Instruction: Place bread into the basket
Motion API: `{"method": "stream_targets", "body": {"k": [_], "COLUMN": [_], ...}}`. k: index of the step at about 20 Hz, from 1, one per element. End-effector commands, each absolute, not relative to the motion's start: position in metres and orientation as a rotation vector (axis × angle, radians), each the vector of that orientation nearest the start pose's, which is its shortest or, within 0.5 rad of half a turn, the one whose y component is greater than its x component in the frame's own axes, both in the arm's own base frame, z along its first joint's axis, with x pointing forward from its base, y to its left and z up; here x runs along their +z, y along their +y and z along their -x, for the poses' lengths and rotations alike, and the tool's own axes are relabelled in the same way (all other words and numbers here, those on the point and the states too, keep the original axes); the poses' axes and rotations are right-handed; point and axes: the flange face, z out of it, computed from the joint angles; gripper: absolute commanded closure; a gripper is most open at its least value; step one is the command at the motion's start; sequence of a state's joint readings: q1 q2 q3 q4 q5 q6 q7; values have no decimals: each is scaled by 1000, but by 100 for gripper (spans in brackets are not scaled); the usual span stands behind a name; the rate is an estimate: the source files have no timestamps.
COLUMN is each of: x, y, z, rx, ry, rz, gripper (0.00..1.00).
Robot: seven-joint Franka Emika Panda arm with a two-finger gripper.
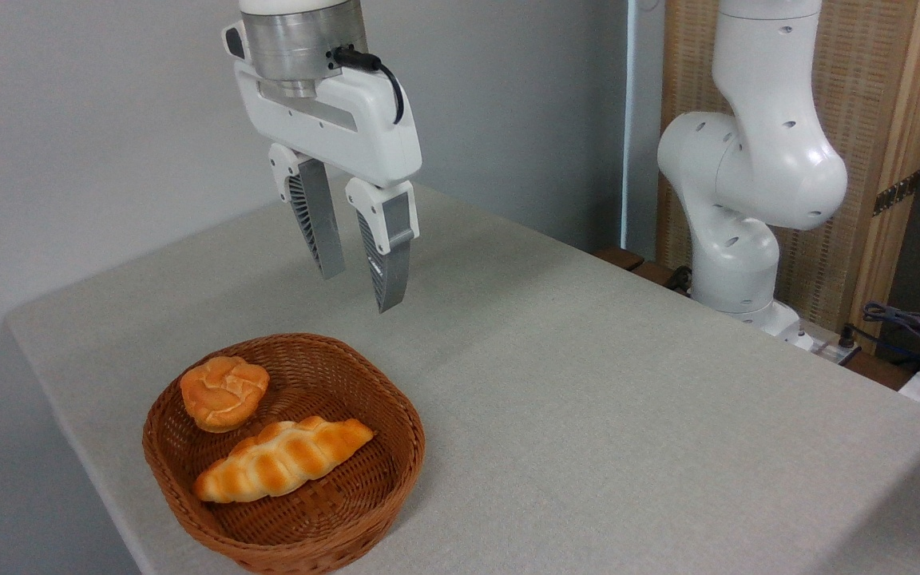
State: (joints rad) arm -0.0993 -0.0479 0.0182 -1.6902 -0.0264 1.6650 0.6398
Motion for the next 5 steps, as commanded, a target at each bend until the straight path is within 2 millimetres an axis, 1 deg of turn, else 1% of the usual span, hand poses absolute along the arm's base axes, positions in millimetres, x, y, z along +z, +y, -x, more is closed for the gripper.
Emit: {"method": "stream_targets", "body": {"k": [1, 5], "x": [609, 610], "y": [-43, -45], "z": [-539, -539], "rx": [-34, -33], "ry": [1119, 1123], "rz": [2943, 2940], "gripper": [0, 0]}}
